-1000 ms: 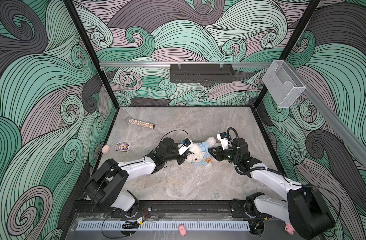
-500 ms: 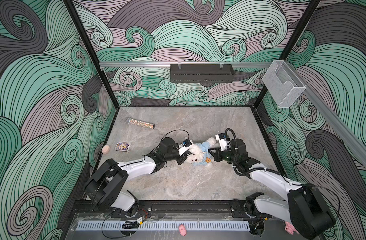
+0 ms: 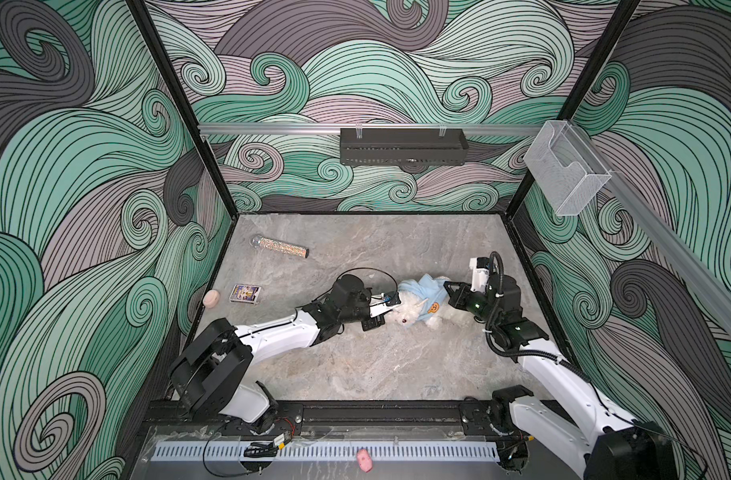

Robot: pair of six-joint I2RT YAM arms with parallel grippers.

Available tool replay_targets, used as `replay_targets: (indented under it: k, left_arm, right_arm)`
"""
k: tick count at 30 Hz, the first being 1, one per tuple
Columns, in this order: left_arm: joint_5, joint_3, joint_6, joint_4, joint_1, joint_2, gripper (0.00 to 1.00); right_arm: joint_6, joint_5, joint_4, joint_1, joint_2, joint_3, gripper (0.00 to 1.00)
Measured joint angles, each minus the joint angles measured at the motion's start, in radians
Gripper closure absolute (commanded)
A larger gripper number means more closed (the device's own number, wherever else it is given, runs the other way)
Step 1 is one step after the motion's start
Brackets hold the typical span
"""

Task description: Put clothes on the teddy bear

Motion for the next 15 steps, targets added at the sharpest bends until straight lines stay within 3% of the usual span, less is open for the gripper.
replay_targets:
  k: [7, 15]
  left_arm:
    - [-0.037, -0.04, -0.043, 0.068, -0.008, -0.017, 1.0]
    - [-0.042, -0.163, -0.298, 0.245, 0.03, -0.089, 1.0]
  right_arm:
    - [0.053, -0.134, 0.01, -0.131, 0.071, -0.011, 1.0]
    - [0.096, -0.316, 0.061, -0.268, 0.132, -0.063, 1.0]
